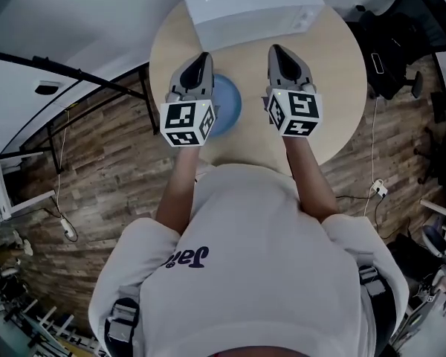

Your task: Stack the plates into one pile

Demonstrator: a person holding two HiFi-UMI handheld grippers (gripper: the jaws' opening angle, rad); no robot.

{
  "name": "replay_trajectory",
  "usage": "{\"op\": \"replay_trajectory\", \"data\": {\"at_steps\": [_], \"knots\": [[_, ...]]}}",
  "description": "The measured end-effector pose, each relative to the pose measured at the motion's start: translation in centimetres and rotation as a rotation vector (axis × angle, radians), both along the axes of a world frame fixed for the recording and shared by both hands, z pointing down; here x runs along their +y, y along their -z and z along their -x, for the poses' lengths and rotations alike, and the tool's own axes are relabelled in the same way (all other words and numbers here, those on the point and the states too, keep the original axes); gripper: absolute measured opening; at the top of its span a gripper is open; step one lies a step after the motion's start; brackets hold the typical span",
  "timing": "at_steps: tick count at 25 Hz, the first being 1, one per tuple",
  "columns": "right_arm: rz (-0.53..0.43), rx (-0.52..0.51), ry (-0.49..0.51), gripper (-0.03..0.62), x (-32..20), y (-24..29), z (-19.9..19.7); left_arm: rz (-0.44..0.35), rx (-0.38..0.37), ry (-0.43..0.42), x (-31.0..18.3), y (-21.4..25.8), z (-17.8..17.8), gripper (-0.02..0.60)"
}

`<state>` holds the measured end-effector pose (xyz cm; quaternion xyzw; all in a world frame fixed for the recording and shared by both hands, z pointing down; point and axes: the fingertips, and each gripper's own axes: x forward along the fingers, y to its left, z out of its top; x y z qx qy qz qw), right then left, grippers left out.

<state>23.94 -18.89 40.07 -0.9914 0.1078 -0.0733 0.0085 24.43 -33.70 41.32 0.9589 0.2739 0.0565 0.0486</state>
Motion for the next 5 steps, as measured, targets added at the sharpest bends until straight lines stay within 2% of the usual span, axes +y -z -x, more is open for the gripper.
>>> {"op": "replay_trajectory", "data": {"at_steps": [5], "knots": [[0.005, 0.013, 0.009, 0.014, -1.16, 0.09, -0.08, 0.005, 0.003, 0.007, -1.03, -0.29, 0.13, 0.014]]}}
